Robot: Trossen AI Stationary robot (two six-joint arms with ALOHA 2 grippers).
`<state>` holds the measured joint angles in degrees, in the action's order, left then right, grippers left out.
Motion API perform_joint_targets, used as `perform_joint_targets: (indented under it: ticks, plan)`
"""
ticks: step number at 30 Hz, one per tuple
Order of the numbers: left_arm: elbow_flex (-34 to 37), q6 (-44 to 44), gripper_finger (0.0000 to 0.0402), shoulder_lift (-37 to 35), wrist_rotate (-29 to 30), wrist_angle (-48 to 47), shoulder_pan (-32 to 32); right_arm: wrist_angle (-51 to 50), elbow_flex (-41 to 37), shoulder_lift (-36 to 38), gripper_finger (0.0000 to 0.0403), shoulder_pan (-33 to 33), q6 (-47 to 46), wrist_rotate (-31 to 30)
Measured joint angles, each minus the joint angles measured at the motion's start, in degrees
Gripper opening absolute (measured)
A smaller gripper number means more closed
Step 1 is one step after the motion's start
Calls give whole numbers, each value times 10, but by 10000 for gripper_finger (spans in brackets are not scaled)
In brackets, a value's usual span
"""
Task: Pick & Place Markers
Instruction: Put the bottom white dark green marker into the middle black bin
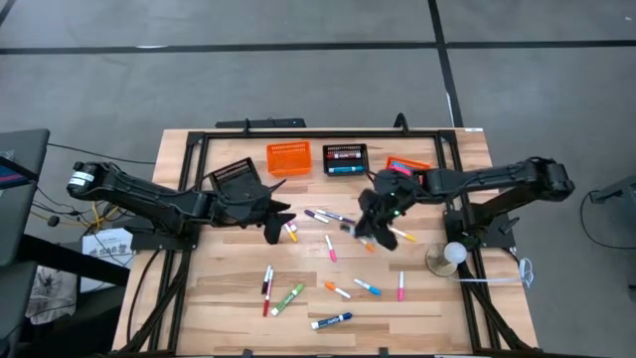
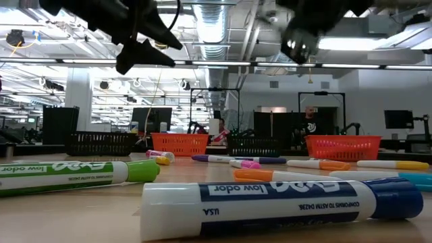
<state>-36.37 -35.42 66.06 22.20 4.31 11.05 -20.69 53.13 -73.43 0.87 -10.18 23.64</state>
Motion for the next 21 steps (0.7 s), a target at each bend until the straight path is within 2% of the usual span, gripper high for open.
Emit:
perform_joint_targets:
  ticks: [4,6,8,12,17,21]
  plan:
    - [7,18,186,0,0,1,0,-56,-1,-1,56,26,38,-170]
    - [7,31,186,0,0,6,0,-67,-1,-1,56,43,68,-235]
    - [7,39,186,0,4,7,-1,-67,-1,-1,56,64,99,-275]
    - [7,40,186,0,25,7,-2,-64,-1,-1,56,112,152,-313]
    - [7,41,186,0,38,8,-2,-55,9,-3,56,165,201,-313]
    - [7,40,186,0,39,9,-2,-60,47,-35,56,189,246,-313]
